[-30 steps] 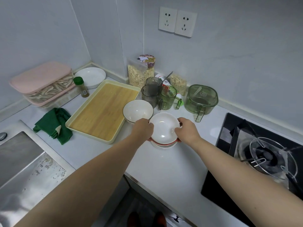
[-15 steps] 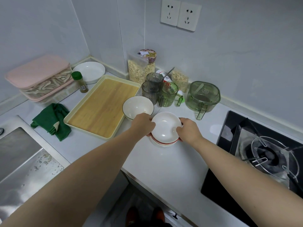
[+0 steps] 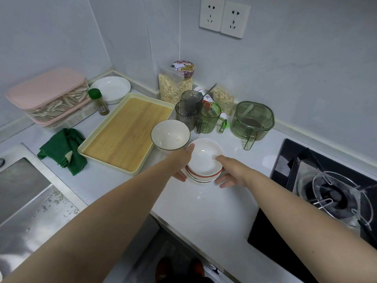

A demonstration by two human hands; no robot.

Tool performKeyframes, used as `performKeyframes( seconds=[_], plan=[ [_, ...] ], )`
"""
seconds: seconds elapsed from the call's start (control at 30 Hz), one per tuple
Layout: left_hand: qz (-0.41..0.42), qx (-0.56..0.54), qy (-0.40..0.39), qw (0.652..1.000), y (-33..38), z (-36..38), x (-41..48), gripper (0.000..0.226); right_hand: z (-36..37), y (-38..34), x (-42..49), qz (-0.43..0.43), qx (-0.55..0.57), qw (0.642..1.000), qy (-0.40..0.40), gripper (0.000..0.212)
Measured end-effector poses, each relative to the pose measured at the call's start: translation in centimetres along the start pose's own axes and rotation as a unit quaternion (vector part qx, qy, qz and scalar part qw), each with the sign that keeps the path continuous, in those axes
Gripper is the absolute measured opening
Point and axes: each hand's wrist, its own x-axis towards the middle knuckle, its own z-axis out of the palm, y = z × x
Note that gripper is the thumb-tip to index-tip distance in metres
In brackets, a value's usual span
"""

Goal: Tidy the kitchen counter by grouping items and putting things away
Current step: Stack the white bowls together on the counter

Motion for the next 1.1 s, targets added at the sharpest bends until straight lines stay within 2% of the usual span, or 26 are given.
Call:
performKeyframes(
  seconds=[0.07, 0.27, 0.43, 0.73, 0.93, 1.1],
  plan=[
    [-0.017, -0.048, -0.026, 0.998, -0.3, -0.1, -0.1, 0.076, 0.0, 0.5, 0.0, 0.015, 0.074, 0.997, -0.030, 0.050],
    [-0.063, -0.140, -0.066, 0.986, -0.2, -0.2, 0.2, 0.088, -0.1, 0.4, 0.3, 0.036, 0.124, 0.990, -0.062, 0.060],
    [-0.071, -0.231, -0.057, 0.969, 0.0, 0.7, 0.5, 0.073, 0.2, -0.1, 0.3, 0.054, 0.172, 0.981, -0.067, 0.069],
    [-0.064, -0.293, -0.017, 0.954, 1.0, 1.8, -0.7, 0.062, -0.3, -0.7, -0.2, 0.010, 0.152, 0.988, -0.027, 0.040],
    [-0.055, -0.314, -0.017, 0.948, 2.7, 0.3, -1.5, 0.066, -1.6, -3.1, -0.5, -0.004, 0.131, 0.991, 0.006, 0.032],
    [-0.018, -0.296, -0.014, 0.955, 4.0, -2.7, -1.9, 0.060, -0.5, -6.0, -0.6, -0.044, 0.110, 0.992, 0.048, 0.030]
  ],
)
